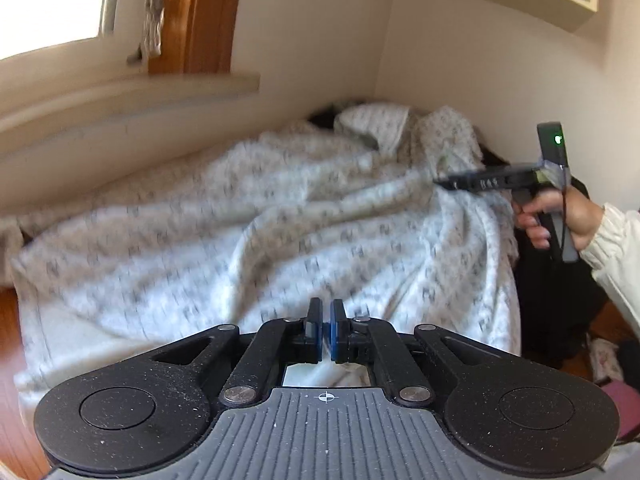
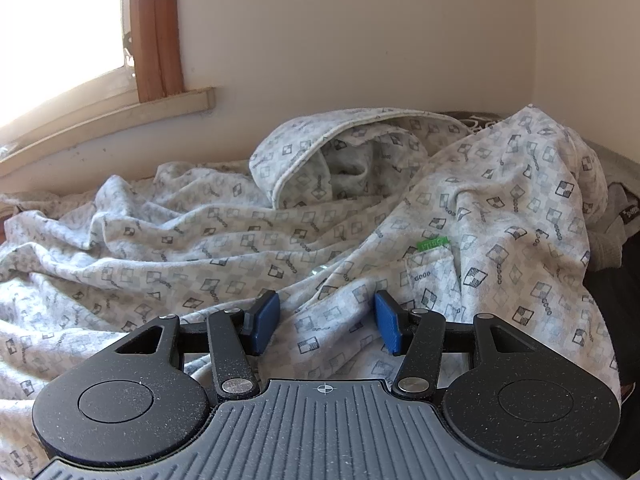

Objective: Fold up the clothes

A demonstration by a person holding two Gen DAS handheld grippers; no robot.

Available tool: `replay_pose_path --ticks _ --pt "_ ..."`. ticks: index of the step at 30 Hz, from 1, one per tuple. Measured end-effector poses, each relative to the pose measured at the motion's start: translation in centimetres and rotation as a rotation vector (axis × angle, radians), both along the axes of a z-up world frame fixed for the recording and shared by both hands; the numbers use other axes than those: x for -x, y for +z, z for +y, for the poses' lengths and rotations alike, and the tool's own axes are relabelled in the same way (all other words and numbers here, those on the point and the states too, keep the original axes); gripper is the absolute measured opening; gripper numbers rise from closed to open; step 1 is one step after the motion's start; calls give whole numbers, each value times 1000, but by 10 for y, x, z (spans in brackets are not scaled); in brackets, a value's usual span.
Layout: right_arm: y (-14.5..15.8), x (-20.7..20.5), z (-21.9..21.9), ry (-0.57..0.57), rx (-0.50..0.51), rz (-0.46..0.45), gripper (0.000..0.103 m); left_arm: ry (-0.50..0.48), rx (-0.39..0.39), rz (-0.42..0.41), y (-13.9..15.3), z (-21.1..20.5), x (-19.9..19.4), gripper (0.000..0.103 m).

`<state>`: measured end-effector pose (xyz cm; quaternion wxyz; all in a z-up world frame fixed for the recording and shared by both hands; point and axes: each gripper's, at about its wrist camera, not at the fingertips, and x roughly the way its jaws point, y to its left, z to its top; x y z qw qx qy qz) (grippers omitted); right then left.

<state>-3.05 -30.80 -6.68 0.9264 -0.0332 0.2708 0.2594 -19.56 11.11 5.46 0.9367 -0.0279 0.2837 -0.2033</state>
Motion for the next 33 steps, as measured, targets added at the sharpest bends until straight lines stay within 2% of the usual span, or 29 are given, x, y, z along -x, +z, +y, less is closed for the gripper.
replay_pose_path --ticks 4,8,11,12,14,15,17,18,21,24,28,33 --pt "6 3 -7 20 -67 2 53 75 48 -121 27 18 8 3" --pt "13 7 -4 41 -88 -18 52 186 21 -190 48 51 4 3" --pt "15 8 3 51 -88 -31 52 320 -45 -225 52 82 -19 3" --pt "14 8 6 55 -78 -31 52 353 -67 -220 51 93 -31 3" --pt "13 8 13 62 -56 -32 52 359 -127 -133 41 101 -58 3" --pt "12 8 16 65 -46 -32 52 359 -158 -95 35 103 -69 5" --pt "10 8 22 72 -25 -32 52 335 -232 -72 22 90 -71 6" --pt "9 8 26 76 -14 -32 52 323 -257 -61 15 84 -71 12" --pt "6 9 36 86 18 -32 55 282 -173 -47 8 72 -51 30" --pt "4 9 46 96 50 -32 57 214 -72 -26 1 60 -30 38" --pt "1 6 54 103 68 -27 61 84 10 33 -13 27 -17 42" --pt "-2 8 51 104 56 -41 61 3 8 101 -31 -7 -26 43"
